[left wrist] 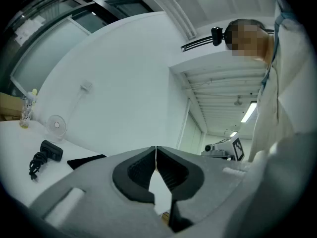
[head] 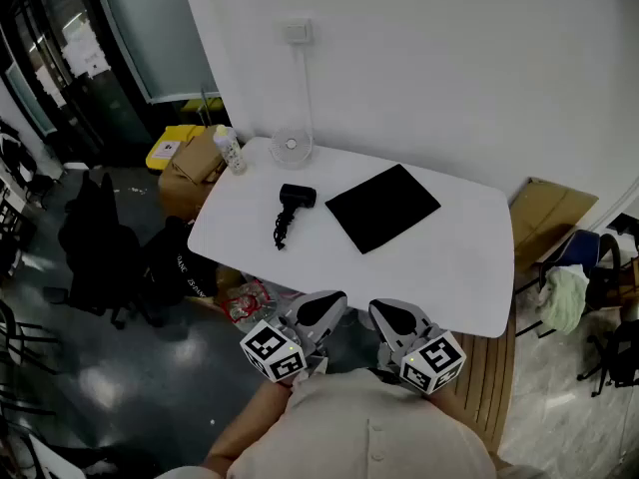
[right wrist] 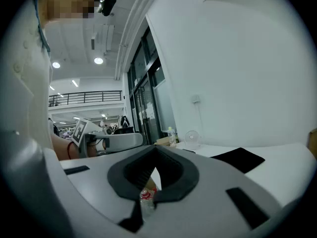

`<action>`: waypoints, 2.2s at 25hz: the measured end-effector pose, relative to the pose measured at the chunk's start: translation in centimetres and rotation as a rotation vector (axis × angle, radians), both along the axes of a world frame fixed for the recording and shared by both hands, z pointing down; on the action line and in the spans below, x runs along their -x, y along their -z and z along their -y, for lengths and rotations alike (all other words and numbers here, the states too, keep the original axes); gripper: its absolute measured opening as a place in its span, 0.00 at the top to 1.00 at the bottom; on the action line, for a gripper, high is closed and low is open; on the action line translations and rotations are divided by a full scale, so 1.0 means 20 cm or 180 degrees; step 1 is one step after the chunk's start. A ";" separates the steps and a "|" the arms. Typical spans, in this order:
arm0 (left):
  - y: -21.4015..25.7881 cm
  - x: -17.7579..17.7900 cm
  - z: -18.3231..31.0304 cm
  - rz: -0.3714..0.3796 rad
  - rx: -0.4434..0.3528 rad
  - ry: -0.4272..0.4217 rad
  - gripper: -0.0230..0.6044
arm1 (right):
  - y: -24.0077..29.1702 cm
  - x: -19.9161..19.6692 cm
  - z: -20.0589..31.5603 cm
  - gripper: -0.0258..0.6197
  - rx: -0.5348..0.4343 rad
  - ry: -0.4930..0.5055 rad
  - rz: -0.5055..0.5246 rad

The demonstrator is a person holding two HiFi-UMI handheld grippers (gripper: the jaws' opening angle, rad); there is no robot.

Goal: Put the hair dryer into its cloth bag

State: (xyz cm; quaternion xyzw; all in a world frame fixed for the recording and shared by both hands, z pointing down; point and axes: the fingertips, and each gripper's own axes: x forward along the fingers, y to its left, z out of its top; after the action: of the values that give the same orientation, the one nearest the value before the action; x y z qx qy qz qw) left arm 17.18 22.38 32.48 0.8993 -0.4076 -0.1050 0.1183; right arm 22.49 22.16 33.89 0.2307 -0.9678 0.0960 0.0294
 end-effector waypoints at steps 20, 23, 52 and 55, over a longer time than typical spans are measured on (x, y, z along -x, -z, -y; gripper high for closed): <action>-0.03 0.01 0.07 -0.0004 0.0050 0.0131 0.94 | 0.02 -0.01 0.09 0.93 0.0094 0.0139 0.0291; -0.05 0.08 0.13 -0.0053 0.0080 0.0171 0.94 | -0.01 0.05 0.15 0.88 0.0129 0.0157 0.0231; -0.41 0.90 1.08 0.0129 0.0437 -0.0963 0.94 | -0.41 0.83 1.04 0.76 0.0409 -0.0816 -0.0672; -0.47 0.88 1.09 0.0122 0.0499 -0.1093 0.94 | -0.51 0.79 1.10 0.76 0.0402 -0.0890 -0.0993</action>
State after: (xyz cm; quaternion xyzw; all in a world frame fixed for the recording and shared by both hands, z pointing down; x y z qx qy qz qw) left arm -0.38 0.50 41.90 0.9455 -0.2573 -0.0341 0.1964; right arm 6.67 0.15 44.12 0.3725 -0.9022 0.1227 0.1795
